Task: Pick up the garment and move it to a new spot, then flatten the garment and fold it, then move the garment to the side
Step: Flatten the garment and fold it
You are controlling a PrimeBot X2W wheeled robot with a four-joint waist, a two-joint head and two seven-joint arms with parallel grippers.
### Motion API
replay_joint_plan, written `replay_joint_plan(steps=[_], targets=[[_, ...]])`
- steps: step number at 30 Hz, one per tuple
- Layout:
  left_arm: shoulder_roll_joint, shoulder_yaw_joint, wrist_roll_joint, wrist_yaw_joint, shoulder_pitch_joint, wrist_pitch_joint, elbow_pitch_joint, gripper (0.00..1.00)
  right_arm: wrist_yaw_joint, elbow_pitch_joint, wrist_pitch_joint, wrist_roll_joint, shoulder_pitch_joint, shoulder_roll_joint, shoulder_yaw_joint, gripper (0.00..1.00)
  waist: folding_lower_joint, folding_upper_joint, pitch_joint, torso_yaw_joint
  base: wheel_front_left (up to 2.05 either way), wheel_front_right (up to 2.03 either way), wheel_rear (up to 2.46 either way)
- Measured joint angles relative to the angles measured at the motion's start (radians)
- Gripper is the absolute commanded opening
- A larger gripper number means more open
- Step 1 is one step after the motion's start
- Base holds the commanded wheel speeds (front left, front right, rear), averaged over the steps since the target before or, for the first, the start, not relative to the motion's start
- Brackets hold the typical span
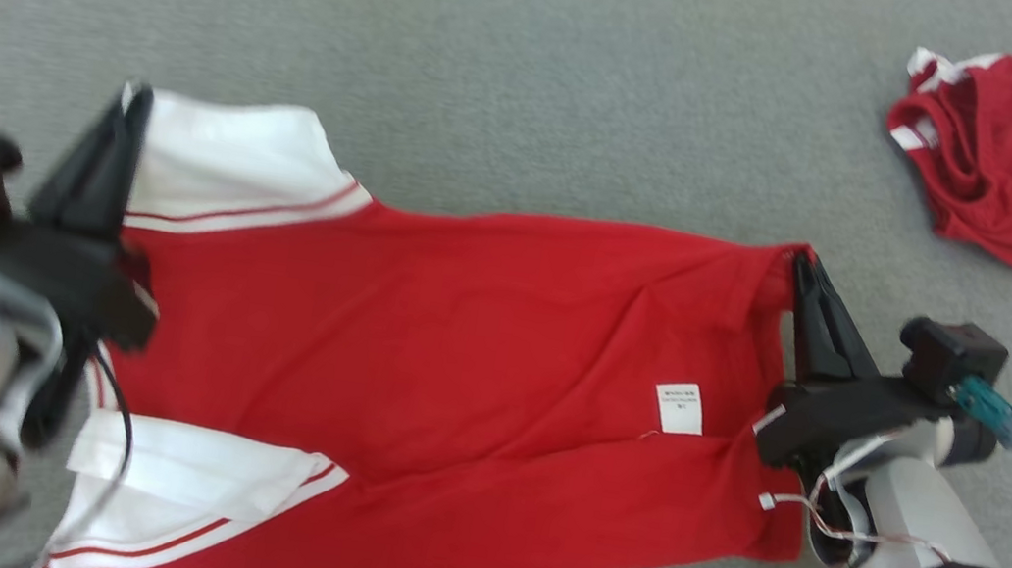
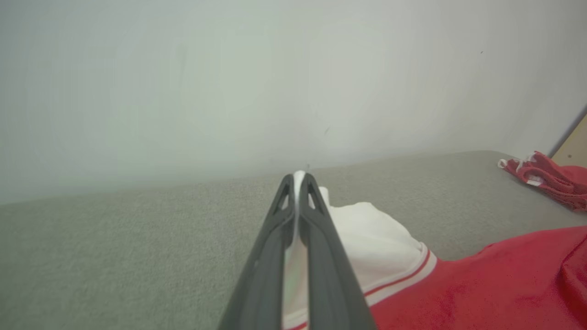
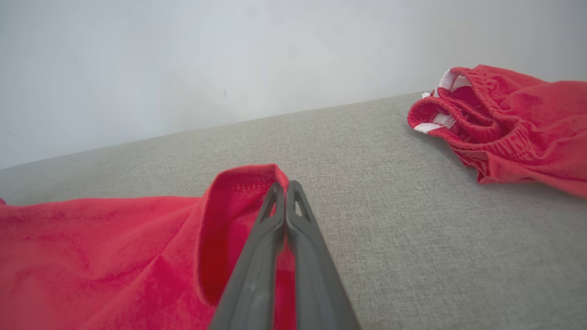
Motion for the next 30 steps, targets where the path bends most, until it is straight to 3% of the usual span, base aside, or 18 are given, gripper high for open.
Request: replay_joint_plan(steps=[6,10,20,26,27,28,29,30], targets=[[-0.04,0.139,0.056,0.044,0.232,0.0,-0.204,0.0,0.0,-0.098,0.0,0.015,0.077,-0.021,-0.026,0.0,-0.0001,-0.0001,-0.036,0.04,0.0,0.0,0.0],[-0.086,0.196,0.096,0.052,0.372,0.0,-0.284,0.0,0.0,-0.165,0.0,0.026,0.145,-0.051,-0.049,0.0,-0.0001,-0.0001,-0.049,0.066,0.0,0.0,0.0],[-0.218,0.336,0.149,0.034,0.569,0.0,-0.335,0.0,0.0,-0.331,0.0,0.048,0.324,-0.098,-0.09,0.0,0.0,-0.0001,-0.075,0.102,0.0,0.0,0.0],[-0.307,0.402,0.195,0.009,0.688,0.0,-0.318,0.0,0.0,-0.353,0.0,0.06,0.421,-0.115,-0.08,0.0,0.0,-0.0001,-0.097,0.104,0.0,0.0,0.0],[-0.321,0.412,0.203,0.006,0.701,0.0,-0.31,0.0,0.0,-0.341,0.0,0.063,0.432,-0.117,-0.077,0.11,0.0,-0.0001,-0.1,0.103,0.0,0.0,0.0],[-0.337,0.417,0.203,-0.003,0.709,0.0,-0.295,0.01,0.0,-0.328,0.0,0.066,0.438,-0.118,-0.078,0.49,0.0,-0.0001,-0.103,0.102,0.0,0.0,0.0],[-0.347,0.415,0.216,-0.003,0.717,0.0,-0.283,0.81,0.0,-0.325,0.0,0.066,0.442,-0.118,-0.08,1.0,0.0,-0.0001,-0.106,0.102,0.0,0.0,0.0],[-0.356,0.422,0.237,-0.003,0.724,0.0,-0.28,1.0,0.0,-0.325,0.0,0.068,0.443,-0.117,-0.086,1.0,0.0001,0.0,-0.109,0.102,0.0,0.0,0.0]])
